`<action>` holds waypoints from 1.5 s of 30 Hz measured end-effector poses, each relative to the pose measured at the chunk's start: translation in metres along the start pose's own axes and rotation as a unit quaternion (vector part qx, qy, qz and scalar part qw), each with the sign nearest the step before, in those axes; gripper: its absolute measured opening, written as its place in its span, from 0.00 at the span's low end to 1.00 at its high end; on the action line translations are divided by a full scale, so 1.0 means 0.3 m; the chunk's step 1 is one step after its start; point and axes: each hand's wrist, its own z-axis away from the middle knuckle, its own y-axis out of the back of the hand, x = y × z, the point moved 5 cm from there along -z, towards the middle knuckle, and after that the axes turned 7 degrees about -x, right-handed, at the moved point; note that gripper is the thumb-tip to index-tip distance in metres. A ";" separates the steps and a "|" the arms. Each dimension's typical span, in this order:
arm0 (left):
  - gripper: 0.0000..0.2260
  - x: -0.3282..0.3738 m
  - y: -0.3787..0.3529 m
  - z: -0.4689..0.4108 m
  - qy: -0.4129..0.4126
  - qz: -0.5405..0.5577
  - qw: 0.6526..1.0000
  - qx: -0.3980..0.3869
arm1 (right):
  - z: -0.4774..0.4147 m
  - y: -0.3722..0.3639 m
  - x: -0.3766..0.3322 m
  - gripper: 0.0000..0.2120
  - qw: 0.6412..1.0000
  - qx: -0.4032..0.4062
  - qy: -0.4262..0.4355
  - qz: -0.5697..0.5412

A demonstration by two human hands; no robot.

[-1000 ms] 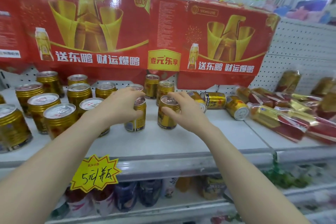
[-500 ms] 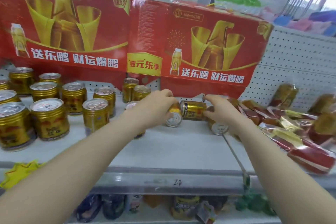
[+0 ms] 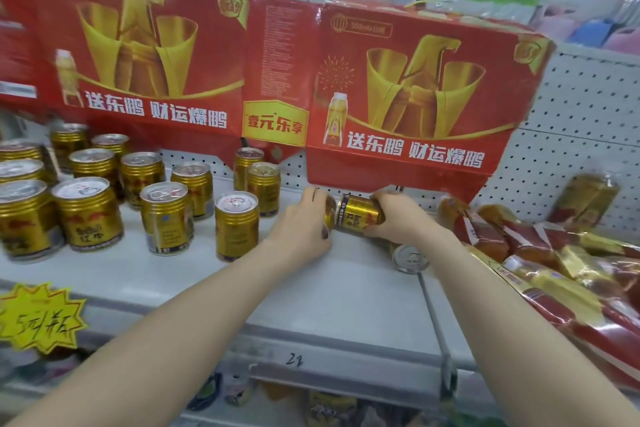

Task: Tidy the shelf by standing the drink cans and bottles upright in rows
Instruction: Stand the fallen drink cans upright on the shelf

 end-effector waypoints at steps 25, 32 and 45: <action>0.32 -0.062 0.195 0.269 0.046 -0.113 0.992 0.024 | 0.163 -0.034 -0.217 0.32 0.962 0.166 0.116 -0.183; 0.31 -0.041 0.225 0.240 -0.004 -0.239 0.969 0.064 | 0.210 -0.019 -0.182 0.26 0.963 0.178 0.077 -0.188; 0.17 0.108 0.101 0.110 -0.154 -0.099 0.983 0.031 | 0.298 -0.059 0.010 0.34 0.977 0.139 -0.157 0.044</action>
